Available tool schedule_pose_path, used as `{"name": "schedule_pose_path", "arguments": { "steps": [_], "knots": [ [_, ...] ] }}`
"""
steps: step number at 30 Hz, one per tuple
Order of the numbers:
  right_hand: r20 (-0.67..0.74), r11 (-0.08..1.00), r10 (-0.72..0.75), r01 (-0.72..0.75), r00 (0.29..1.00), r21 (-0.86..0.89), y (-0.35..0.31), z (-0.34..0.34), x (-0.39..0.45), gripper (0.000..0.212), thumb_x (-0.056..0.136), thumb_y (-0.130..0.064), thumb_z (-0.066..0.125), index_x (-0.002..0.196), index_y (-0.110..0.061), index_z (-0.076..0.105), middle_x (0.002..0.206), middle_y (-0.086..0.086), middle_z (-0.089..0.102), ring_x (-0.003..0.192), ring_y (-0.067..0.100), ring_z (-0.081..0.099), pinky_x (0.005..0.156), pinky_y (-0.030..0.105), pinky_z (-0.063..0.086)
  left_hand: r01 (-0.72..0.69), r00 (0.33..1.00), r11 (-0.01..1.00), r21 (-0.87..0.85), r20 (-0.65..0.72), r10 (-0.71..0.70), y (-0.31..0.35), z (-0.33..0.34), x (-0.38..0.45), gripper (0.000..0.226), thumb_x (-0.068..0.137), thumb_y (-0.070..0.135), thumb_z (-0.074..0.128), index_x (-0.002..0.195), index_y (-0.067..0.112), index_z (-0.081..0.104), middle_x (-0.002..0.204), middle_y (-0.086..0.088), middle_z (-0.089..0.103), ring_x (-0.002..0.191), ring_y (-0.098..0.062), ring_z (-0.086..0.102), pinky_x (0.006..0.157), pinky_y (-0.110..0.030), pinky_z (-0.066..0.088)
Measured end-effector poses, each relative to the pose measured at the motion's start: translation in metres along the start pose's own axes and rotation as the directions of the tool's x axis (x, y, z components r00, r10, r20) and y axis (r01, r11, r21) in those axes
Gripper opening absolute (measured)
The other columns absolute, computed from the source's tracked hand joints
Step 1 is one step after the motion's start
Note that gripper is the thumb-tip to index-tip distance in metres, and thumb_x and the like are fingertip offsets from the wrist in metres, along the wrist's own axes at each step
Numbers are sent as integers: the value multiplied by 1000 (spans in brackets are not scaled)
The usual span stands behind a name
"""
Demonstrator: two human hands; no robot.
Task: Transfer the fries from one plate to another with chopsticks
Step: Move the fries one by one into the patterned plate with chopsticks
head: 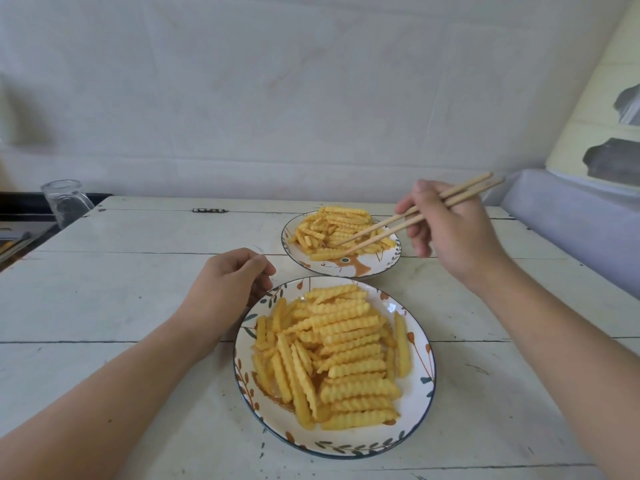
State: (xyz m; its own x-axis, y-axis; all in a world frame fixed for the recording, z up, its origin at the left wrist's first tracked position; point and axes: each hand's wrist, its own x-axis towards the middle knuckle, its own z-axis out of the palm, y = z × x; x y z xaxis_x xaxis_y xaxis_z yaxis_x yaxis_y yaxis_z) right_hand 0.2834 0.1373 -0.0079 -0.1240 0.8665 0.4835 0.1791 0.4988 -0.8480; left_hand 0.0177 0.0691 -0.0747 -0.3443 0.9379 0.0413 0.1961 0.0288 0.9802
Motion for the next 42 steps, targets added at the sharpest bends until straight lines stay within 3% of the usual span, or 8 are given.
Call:
{"name": "schedule_pose_path", "arguments": {
  "steps": [5,15,18,22,29,33,36,42],
  "knots": [
    [-52,997,42,-39,998,67,31,9,1,44,107,-32,44,78,-7,65,58,8,51,42,22,42,42,24,35,3,1000,1000,-16,0,-3,1,0,-1,27,102,12,54,84,5,73,67,1,67,61,-10,60,71,-32,51],
    [-107,990,83,-70,991,120,30,4,-1,51,108,-37,38,72,-7,61,50,2,49,36,18,40,38,22,32,-4,1000,1000,-22,-4,4,-1,0,1,27,103,12,53,85,4,72,67,-1,67,66,-15,60,71,-30,51],
    [-195,963,97,-43,976,267,14,-3,0,58,107,-42,35,66,-11,60,47,3,48,35,19,39,39,21,28,-9,1000,1000,-19,-9,9,-1,0,1,28,103,13,53,86,4,73,68,-1,67,67,-15,61,73,-32,52],
    [-117,884,95,-30,989,466,-12,-21,-5,63,105,-46,37,54,-18,61,47,7,42,35,17,32,42,20,22,-8,1000,1000,-17,-9,8,-2,1,1,28,103,13,53,85,5,73,68,0,67,65,-13,60,74,-32,52],
    [18,908,52,-54,999,414,-15,-27,-10,52,102,-37,42,64,-8,61,49,4,47,35,13,35,38,19,19,-11,1000,1000,-15,-5,11,-3,0,1,29,104,14,53,85,6,73,69,-1,68,66,-13,60,74,-32,52],
    [-111,887,76,-17,991,462,-8,-31,-5,54,105,-32,44,58,-17,65,61,4,54,44,14,35,42,22,15,-7,1000,1000,-18,-9,7,-2,1,1,29,103,14,53,84,6,73,69,-1,68,68,-16,61,75,-33,52],
    [-253,929,99,1,962,370,6,-26,-2,49,106,-32,45,64,-16,65,59,3,51,44,15,34,41,23,18,-6,1000,1000,-22,-5,6,-2,0,2,29,103,14,53,84,6,73,69,-1,68,68,-15,60,74,-33,52],
    [-136,982,64,-38,989,185,35,0,-8,42,108,-28,41,80,-6,63,54,4,50,41,18,41,40,22,33,-9,1000,1000,-16,-2,9,-2,0,1,30,104,14,52,85,6,73,70,-2,68,66,-14,60,72,-31,51]
  ]
}}
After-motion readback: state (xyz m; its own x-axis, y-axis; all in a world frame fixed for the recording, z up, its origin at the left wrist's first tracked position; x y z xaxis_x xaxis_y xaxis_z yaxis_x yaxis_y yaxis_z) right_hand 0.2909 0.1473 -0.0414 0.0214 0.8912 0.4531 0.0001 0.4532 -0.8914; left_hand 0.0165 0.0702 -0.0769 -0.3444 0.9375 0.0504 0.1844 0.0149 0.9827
